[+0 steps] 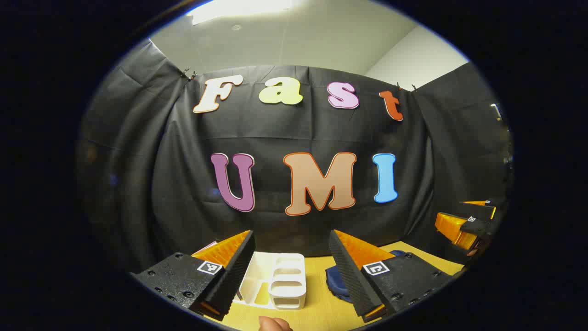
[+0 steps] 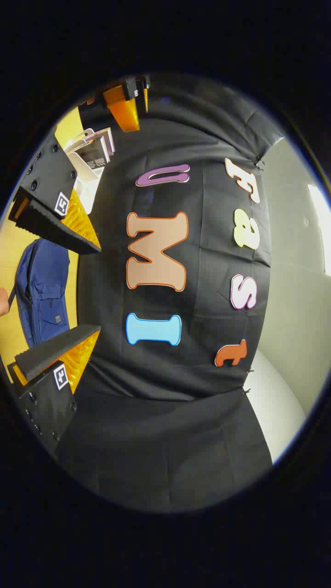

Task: Open the schoolbag, grab two books from the bookshelf and put them into the schoolbag.

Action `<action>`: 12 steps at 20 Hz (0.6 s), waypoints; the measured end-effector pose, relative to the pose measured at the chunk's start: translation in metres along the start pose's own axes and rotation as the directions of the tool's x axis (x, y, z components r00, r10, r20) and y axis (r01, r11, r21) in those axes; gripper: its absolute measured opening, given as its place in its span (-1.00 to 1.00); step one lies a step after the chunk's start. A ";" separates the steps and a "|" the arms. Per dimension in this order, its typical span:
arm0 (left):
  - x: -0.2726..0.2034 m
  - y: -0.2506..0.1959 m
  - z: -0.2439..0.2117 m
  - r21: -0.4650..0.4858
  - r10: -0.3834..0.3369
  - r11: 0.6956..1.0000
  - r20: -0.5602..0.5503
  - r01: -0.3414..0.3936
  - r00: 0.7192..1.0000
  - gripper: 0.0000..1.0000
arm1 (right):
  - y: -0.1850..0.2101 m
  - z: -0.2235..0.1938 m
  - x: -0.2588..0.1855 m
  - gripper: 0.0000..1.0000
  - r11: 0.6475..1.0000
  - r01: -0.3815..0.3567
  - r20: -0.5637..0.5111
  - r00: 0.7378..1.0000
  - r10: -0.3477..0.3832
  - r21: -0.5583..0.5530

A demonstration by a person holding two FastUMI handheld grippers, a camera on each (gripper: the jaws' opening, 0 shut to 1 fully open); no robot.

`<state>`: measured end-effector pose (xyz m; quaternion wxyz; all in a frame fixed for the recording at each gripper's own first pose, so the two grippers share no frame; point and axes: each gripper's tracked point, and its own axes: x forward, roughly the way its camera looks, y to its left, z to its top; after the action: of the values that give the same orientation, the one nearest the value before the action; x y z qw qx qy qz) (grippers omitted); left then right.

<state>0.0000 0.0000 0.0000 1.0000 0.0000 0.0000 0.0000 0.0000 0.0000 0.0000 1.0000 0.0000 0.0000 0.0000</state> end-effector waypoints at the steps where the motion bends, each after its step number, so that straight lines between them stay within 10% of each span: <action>1: 0.002 0.003 -0.001 -0.006 -0.005 1.000 -0.003 0.005 1.000 0.86 | 0.001 -0.003 0.000 0.88 1.000 0.011 -0.007 1.000 -0.011 0.001; 12: 0.021 0.025 -0.028 -0.001 -0.025 1.000 -0.042 0.025 0.999 0.90 | 0.025 -0.034 0.008 0.89 0.999 0.037 -0.044 0.998 -0.038 -0.031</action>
<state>0.0212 0.0251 -0.0278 0.9997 -0.0001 0.0209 -0.0123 0.0079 0.0246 -0.0336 0.9995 -0.0153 0.0221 -0.0189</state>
